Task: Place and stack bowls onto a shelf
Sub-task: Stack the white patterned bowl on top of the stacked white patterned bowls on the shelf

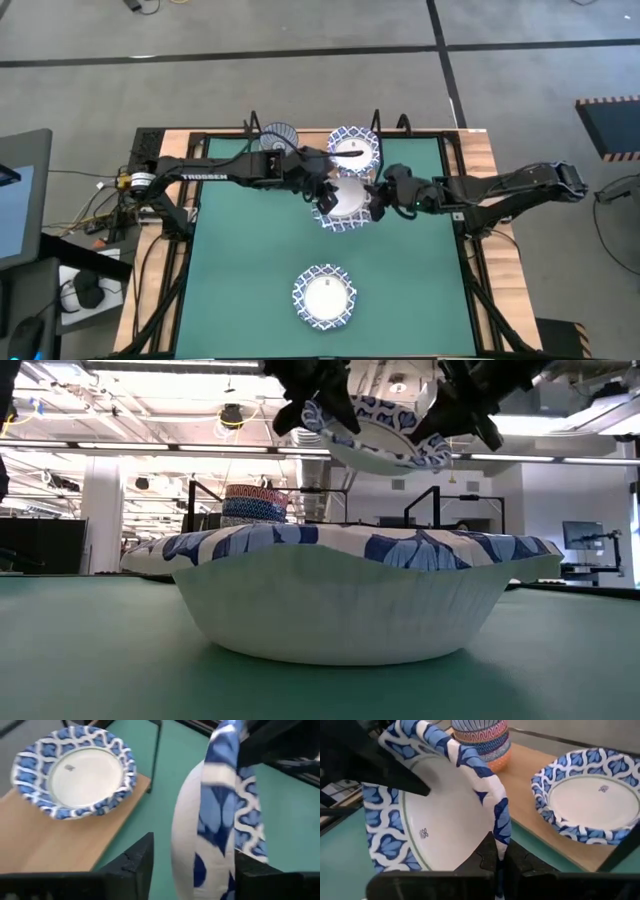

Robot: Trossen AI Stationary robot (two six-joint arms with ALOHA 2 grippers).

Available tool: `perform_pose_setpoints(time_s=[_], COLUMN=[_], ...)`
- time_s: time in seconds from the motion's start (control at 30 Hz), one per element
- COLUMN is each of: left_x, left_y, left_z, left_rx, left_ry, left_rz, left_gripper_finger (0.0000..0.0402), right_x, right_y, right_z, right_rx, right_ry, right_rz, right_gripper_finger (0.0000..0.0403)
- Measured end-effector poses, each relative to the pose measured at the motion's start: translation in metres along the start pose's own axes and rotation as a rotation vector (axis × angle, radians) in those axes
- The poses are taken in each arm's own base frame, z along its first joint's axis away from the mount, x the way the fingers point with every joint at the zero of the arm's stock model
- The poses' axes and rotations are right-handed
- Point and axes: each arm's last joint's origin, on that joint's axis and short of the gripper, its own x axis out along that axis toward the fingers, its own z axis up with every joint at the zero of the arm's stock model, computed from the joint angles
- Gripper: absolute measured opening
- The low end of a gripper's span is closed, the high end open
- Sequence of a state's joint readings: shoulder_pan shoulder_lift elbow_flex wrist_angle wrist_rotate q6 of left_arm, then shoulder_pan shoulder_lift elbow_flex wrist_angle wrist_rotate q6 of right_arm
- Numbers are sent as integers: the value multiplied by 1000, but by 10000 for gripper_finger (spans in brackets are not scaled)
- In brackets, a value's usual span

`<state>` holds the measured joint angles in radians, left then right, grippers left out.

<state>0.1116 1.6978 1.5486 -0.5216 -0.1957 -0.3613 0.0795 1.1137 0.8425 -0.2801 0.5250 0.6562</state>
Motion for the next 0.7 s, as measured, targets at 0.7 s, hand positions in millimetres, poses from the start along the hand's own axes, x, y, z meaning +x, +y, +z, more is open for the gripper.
perform_pose_setpoints(time_s=[0.7], left_x=[8], left_y=[59], left_z=[30], left_rx=[-102], left_ry=[-157], left_rz=[141], left_gripper_finger=[1], right_x=[-49], right_y=[-15], right_z=[10], right_rx=[-9], right_ry=[-82], right_rz=[-15], right_gripper_finger=[143])
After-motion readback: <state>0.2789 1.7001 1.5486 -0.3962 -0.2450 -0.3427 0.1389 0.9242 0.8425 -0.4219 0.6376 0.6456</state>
